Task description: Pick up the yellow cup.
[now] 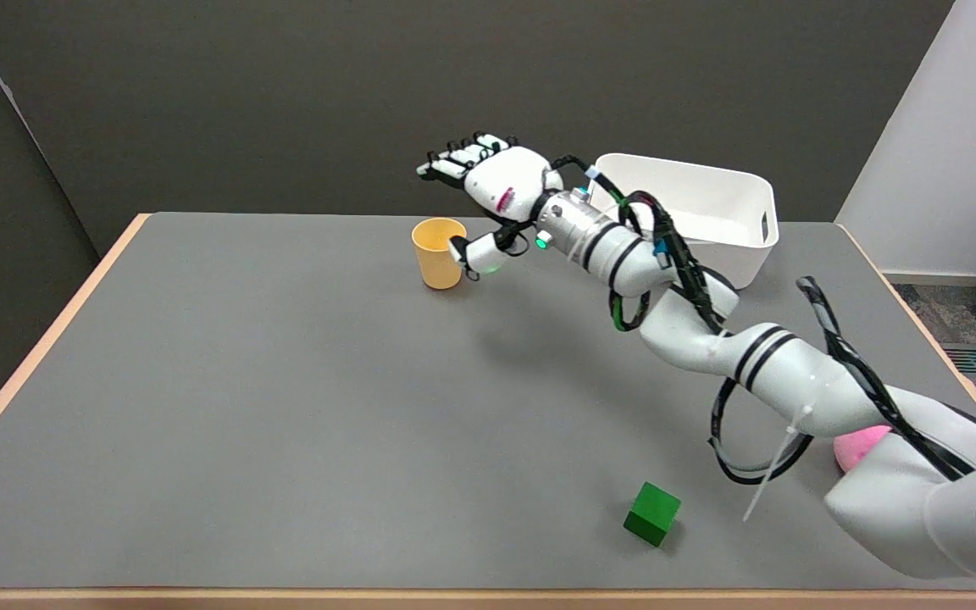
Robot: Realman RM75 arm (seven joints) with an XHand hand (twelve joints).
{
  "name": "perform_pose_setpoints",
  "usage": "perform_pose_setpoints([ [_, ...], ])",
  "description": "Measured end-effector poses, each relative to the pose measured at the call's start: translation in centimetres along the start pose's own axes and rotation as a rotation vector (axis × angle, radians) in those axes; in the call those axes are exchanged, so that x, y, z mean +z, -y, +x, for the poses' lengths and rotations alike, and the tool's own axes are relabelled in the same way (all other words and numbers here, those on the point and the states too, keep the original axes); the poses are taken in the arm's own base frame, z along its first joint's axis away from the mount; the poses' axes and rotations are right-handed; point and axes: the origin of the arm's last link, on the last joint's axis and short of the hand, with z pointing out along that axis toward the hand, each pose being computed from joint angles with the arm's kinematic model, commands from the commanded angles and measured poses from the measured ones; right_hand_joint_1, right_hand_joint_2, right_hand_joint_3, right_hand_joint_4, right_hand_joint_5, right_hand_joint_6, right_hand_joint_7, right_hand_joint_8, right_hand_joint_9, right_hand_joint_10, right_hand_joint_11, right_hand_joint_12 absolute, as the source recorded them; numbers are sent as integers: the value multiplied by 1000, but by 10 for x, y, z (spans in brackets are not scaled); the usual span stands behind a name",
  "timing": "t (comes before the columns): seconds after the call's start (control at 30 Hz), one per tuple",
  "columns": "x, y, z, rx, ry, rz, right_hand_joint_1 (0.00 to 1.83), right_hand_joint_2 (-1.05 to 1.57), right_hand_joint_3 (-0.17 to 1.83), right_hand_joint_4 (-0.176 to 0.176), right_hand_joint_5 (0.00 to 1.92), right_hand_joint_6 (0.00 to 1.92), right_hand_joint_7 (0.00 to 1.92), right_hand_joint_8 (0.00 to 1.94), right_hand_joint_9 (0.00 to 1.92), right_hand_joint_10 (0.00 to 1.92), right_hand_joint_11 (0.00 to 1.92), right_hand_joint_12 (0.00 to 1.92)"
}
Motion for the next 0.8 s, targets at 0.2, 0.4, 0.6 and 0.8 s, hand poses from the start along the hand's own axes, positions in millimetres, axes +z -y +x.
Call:
perform_pose_setpoints([
  [0.2, 13, 10, 1, -9, 7, 11, 619, 654, 964, 74, 60, 288, 109, 237, 127, 554, 15, 1096],
  [0.4, 26, 17, -5, -4, 32, 13, 597, 643, 988, 73, 60, 257, 95, 239, 108, 561, 28, 1045],
  [0.6, 37, 21, -14, 19, 60, 10, 618, 664, 958, 72, 44, 285, 90, 235, 113, 532, 8, 1074],
  [0.8, 44, 27, -24, 42, 90, 8, 621, 670, 953, 73, 42, 288, 88, 234, 112, 525, 5, 1062],
])
